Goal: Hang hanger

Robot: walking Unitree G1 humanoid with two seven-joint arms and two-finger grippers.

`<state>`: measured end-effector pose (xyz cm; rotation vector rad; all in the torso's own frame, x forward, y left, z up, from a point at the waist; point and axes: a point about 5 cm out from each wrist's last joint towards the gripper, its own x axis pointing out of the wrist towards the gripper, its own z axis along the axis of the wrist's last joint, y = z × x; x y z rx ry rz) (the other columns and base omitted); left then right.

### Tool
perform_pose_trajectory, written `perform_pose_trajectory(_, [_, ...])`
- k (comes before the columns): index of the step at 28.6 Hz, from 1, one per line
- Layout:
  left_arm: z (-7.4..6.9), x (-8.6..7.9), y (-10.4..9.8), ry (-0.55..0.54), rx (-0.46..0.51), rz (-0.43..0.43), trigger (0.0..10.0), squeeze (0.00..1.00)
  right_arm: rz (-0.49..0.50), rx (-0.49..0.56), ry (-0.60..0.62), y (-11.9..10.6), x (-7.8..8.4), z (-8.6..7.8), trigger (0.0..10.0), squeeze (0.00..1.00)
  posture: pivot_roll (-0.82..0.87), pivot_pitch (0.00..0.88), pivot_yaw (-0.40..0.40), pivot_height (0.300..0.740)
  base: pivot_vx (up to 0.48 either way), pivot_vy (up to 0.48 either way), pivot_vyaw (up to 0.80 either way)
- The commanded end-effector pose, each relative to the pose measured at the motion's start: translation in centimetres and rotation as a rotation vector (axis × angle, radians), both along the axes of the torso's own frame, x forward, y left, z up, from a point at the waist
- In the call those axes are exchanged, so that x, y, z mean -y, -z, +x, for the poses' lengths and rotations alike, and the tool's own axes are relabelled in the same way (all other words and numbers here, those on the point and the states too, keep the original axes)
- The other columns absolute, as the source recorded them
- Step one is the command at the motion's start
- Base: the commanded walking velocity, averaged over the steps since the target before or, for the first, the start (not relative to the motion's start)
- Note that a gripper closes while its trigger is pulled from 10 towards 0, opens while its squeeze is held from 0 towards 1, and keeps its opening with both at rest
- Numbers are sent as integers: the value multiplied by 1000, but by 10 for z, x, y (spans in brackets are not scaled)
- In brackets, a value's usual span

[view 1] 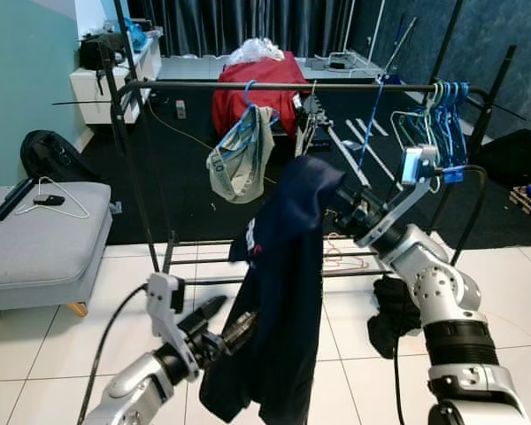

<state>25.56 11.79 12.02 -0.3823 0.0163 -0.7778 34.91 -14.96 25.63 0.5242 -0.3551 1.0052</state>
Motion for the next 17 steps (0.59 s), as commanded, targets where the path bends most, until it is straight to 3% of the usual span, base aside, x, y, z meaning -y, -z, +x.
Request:
perform_pose_trajectory(1, [1,2,-4,2,14,-5,10000,0,21,30,8,-6,0,-2,0,0,29,76,-34,740,0,0,0])
perform_pose_trajectory(7, [21,6,-10,-136,64,30,10000,0,41,29,-32,-5,-9,-6,0,0,22,77,-34,740,0,0,0])
perform_pose_trajectory(8, [31,9,-13,-193,75,20,10000,0,44,30,-50,-4,-13,-9,0,0,18,79,-32,740,0,0,0])
perform_pose_trajectory(11, [33,10,-14,-208,75,13,10000,0,44,30,-53,-4,-14,-9,0,0,18,79,-32,740,0,0,0])
perform_pose_trajectory(12, [35,11,-16,-221,70,-17,10000,1000,45,29,-55,-4,-15,-9,0,0,18,79,-32,740,0,0,0])
perform_pose_trajectory(15, [36,12,-17,-226,67,-36,10000,1000,45,28,-57,-4,-15,-9,0,0,15,80,-32,740,0,0,0])
perform_pose_trajectory(16, [34,14,-18,-203,54,-82,10000,353,43,26,-58,-3,-15,-10,0,0,15,81,-31,740,0,0,0])
perform_pose_trajectory(17, [34,14,-18,-203,54,-82,10000,353,43,26,-58,-3,-15,-10,0,0,15,81,-31,740,0,0,0])
